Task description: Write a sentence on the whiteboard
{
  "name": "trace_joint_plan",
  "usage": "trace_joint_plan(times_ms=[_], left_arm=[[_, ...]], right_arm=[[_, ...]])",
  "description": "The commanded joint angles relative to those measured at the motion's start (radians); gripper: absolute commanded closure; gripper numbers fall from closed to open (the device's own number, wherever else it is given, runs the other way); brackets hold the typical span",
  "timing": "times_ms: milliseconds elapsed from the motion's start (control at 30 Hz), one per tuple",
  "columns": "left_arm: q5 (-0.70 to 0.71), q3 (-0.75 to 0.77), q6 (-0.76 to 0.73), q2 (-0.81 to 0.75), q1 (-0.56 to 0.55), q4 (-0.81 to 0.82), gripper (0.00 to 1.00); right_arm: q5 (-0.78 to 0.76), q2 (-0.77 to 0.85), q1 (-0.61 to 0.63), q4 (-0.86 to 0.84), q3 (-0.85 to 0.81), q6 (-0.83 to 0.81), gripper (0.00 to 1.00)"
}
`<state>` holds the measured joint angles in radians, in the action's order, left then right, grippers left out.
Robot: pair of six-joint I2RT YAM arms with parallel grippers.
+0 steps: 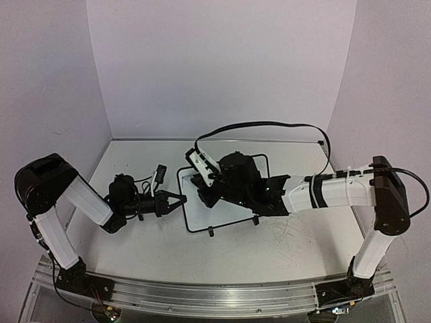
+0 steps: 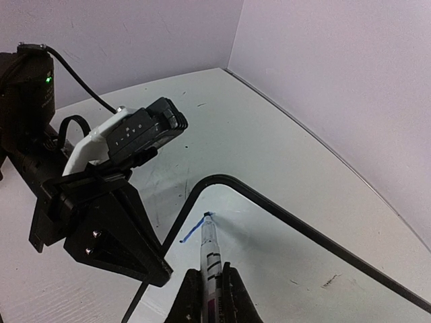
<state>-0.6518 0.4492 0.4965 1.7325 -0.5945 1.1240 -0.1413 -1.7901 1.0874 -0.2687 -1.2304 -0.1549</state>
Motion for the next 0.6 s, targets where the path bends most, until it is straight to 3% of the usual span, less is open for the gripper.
trace_joint_plan(times_ms=[0, 567], left_arm=[[0.015, -0.013, 0.002, -0.033, 0.007, -0.041, 1.00], [0.017, -0.013, 0.002, -0.033, 0.007, -0.048, 1.00]], right_arm=[[-0.032, -0.002, -0.006, -0.004, -0.014, 0.019, 1.00], [-0.026, 0.026, -0.006, 0.004, 0.028, 0.040, 1.00]])
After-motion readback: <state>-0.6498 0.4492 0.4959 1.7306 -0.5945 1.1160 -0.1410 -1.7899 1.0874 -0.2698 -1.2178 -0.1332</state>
